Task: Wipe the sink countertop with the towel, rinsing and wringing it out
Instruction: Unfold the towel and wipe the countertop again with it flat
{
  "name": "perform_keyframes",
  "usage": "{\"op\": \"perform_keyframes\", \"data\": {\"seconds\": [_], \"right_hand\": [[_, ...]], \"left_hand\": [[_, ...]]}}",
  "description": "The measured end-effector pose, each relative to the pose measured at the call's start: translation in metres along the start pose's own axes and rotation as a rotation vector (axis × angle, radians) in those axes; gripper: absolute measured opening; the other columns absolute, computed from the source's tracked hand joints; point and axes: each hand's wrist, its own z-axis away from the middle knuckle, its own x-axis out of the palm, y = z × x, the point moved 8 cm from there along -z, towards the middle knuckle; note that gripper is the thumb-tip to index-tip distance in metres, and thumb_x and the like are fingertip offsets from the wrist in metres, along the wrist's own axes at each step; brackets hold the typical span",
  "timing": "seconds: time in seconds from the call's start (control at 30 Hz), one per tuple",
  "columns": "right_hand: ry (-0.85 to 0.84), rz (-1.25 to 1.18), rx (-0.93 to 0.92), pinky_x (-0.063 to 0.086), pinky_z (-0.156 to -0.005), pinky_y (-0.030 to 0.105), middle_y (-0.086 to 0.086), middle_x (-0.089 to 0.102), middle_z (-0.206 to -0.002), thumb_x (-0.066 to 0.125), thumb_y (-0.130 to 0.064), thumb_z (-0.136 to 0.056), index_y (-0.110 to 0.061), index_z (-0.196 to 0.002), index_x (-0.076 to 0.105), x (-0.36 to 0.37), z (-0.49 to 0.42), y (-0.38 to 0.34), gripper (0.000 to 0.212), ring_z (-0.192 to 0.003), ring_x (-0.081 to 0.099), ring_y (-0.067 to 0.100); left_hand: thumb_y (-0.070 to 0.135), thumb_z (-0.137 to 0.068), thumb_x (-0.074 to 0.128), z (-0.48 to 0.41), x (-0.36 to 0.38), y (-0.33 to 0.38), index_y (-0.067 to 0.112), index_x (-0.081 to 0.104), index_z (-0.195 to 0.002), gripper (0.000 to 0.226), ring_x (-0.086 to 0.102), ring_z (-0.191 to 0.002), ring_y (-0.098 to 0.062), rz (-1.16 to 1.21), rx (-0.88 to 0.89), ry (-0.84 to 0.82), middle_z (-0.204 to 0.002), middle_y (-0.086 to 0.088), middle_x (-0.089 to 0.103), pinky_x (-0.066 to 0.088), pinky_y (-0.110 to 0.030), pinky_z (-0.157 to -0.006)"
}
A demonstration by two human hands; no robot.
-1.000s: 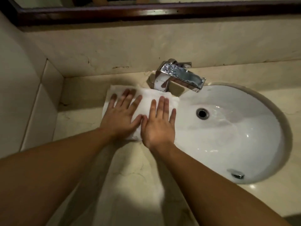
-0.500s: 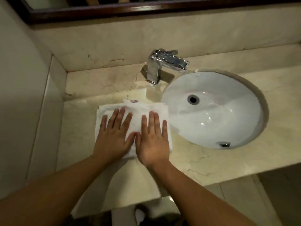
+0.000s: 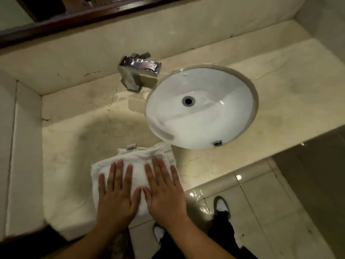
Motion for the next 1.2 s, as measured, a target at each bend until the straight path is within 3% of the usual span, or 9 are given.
{"op": "perform_keyframes", "data": {"seconds": [0.23,0.47,0.77,1.03,1.2], "right_hand": [[-0.102,0.048,-0.014,0.013,-0.123,0.049,0.005,0.009,-0.173,0.031,-0.050,-0.107,-0.019,-0.163,0.021,-0.023,0.013,0.089,0.065,-0.159,0.003,0.019],[-0.123,0.162,0.051,0.020,-0.126,0.052,0.004,0.007,-0.173,0.026,-0.050,-0.108,-0.022,-0.165,0.014,-0.077,0.026,0.244,0.064,-0.159,0.001,0.018],[-0.211,0.253,0.136,0.010,-0.127,0.053,0.001,-0.013,-0.172,0.013,-0.053,-0.108,-0.027,-0.164,-0.006,-0.138,0.020,0.442,0.065,-0.158,-0.014,0.017],[-0.209,0.236,0.127,0.003,-0.127,0.056,-0.003,-0.014,-0.171,0.014,-0.057,-0.108,-0.033,-0.163,-0.011,-0.173,-0.010,0.555,0.065,-0.157,-0.017,0.013],[-0.228,0.220,0.130,-0.004,-0.126,0.056,-0.002,-0.023,-0.170,0.009,-0.057,-0.107,-0.030,-0.162,-0.016,-0.188,-0.034,0.587,0.066,-0.155,-0.023,0.012]], "left_hand": [[0.047,-0.095,0.040,-0.016,0.004,0.092,0.002,0.035,-0.157,0.077,0.026,-0.154,-0.042,0.026,-0.018,0.062,-0.167,-0.027,0.020,0.018,-0.070,-0.120],[0.051,-0.101,0.037,-0.074,0.012,0.248,0.004,0.031,-0.160,0.076,0.020,-0.156,-0.041,0.105,0.007,-0.044,-0.168,-0.027,0.018,0.015,-0.069,-0.122],[0.054,-0.102,0.021,-0.168,0.021,0.435,0.007,0.023,-0.162,0.076,0.014,-0.159,-0.037,0.195,0.063,-0.106,-0.170,-0.022,0.012,0.010,-0.067,-0.123],[0.057,-0.105,0.020,-0.236,0.023,0.530,0.009,-0.001,-0.165,0.079,-0.003,-0.159,-0.038,0.176,0.094,-0.085,-0.172,-0.020,-0.005,0.005,-0.067,-0.123],[0.057,-0.106,0.019,-0.273,0.021,0.553,0.012,0.006,-0.165,0.076,-0.003,-0.160,-0.032,0.177,0.083,-0.072,-0.173,-0.016,-0.002,0.001,-0.065,-0.125]]}}
